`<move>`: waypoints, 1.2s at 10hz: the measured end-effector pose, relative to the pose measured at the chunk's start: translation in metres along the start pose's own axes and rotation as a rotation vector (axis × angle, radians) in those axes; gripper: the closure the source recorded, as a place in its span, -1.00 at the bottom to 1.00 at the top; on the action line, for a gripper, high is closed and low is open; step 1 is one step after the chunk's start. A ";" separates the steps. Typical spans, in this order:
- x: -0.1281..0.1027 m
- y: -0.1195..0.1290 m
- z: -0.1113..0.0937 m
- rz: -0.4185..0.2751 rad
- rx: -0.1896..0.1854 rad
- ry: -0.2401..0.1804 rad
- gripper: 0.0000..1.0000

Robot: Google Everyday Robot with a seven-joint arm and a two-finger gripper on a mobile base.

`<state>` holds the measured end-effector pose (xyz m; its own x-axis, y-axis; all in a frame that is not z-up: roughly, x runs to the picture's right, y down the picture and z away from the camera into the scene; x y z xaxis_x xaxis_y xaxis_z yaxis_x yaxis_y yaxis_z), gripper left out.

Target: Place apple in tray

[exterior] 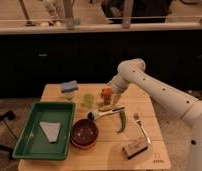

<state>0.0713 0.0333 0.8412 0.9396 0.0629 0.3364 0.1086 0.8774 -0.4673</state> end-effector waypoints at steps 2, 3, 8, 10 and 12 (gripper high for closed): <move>-0.001 -0.008 0.009 -0.002 -0.021 0.004 -0.60; -0.004 -0.011 0.013 -0.004 -0.029 0.005 -0.60; -0.001 -0.029 0.030 0.030 -0.051 0.006 -0.60; 0.006 -0.031 0.031 0.054 -0.052 0.006 -0.60; 0.014 -0.031 0.033 0.076 -0.053 0.005 -0.60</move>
<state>0.0702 0.0224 0.8871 0.9473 0.1259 0.2947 0.0540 0.8438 -0.5340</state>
